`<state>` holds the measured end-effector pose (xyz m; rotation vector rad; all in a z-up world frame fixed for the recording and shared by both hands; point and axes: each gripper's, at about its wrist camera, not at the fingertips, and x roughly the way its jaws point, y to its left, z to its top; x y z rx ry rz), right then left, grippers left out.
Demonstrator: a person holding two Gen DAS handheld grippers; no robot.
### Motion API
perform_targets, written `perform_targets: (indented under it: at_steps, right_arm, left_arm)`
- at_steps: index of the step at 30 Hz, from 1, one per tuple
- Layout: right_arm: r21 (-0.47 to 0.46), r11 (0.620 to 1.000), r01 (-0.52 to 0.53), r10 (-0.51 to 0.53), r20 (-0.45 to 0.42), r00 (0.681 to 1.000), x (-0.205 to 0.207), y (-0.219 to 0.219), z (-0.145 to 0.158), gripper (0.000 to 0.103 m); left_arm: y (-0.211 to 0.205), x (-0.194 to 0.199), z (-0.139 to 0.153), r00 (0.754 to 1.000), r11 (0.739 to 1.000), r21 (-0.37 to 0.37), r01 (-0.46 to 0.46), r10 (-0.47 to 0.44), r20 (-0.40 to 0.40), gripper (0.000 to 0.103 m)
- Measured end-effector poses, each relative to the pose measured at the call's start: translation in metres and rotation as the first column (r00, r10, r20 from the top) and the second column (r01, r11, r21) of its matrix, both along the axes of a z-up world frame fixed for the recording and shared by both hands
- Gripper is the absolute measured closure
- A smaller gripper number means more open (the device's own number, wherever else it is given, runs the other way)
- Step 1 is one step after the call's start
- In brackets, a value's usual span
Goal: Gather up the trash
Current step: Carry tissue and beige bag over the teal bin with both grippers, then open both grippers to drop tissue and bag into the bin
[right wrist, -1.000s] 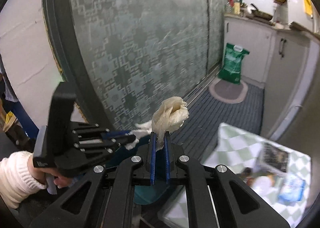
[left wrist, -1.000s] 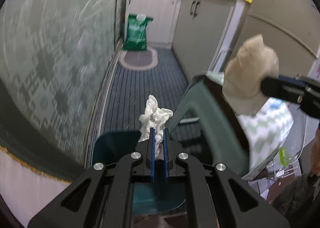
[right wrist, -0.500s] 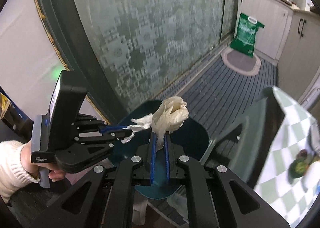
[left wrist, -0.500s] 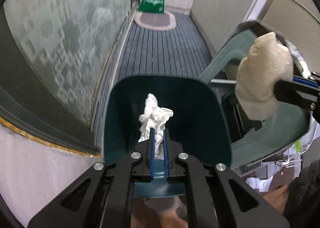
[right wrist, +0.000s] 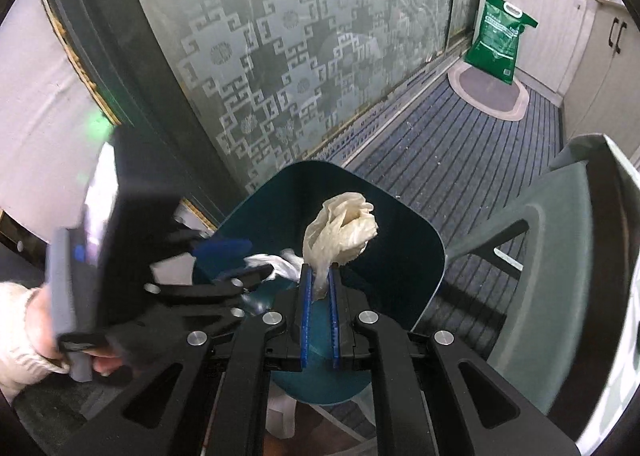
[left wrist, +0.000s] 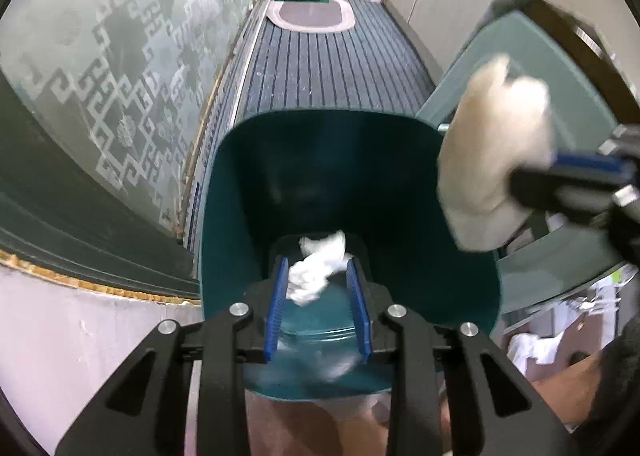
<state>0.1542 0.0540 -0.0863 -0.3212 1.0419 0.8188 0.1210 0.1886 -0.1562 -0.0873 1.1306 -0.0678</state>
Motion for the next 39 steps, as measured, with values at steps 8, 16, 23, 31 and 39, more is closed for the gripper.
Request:
perform_targets:
  at_steps: [8,16,23,31,39]
  right_arm:
    - [-0.021,1.0,-0.004,0.003,-0.035,0.999,0.001,0.003,-0.018,0.095]
    - [-0.047,0.999,-0.017,0.014,-0.064,0.998,0.0,0.009,-0.039,0.095]
    - [-0.11,0.993,-0.044,0.038,-0.055,0.998,-0.007,0.015,-0.059,0.094]
    - [-0.168,0.984,-0.052,0.045,-0.043,0.998,-0.008,0.017,-0.078,0.094]
    - [-0.108,0.992,-0.063,0.061,-0.014,0.998,-0.015,0.014,-0.057,0.052]
  left_arm:
    - [0.011,-0.019,0.056,0.987,0.999,0.014,-0.041,0.038,0.159,0.072]
    - [0.005,-0.047,0.136,0.925,0.997,0.002,-0.074,0.067,0.375,0.071]
    - [-0.016,-0.067,0.189,0.868,0.999,-0.03,-0.044,0.053,0.494,0.065]
    - [-0.036,-0.086,0.231,0.812,0.998,-0.058,-0.01,0.042,0.582,0.062]
    - [-0.045,-0.098,0.258,0.769,0.998,-0.061,0.001,0.038,0.639,0.05]
